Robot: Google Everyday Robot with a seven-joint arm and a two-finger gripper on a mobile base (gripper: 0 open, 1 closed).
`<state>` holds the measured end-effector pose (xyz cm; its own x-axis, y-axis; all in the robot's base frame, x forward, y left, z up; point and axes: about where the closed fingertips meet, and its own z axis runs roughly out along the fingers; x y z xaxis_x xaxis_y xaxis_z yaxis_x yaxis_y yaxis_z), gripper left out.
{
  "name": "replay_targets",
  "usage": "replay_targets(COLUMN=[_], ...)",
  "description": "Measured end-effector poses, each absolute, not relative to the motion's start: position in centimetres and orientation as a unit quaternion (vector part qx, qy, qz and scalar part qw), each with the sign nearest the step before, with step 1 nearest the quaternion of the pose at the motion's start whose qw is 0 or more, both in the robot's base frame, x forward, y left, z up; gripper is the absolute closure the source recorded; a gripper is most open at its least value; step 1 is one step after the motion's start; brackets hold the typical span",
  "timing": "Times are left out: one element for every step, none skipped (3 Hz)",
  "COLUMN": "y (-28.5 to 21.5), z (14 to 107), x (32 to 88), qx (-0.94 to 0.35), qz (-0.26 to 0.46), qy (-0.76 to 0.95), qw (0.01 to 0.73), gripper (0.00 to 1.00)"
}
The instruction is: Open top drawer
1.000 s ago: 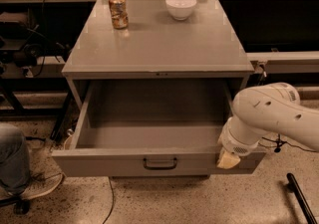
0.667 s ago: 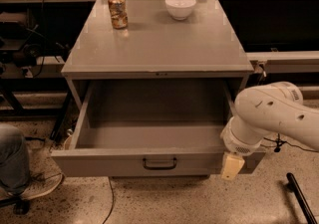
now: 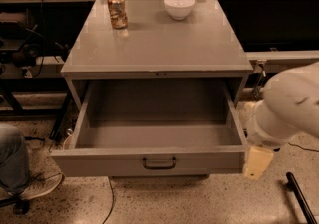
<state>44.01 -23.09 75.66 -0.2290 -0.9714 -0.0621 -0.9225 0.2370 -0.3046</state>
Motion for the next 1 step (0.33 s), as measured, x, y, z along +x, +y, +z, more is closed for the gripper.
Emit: replay_targets(y=[-24.78], z=[82.61], x=[42.65], qx=[-0.592], qz=[-0.151], qy=[0.777], qw=[0.156], gripper=[0.00])
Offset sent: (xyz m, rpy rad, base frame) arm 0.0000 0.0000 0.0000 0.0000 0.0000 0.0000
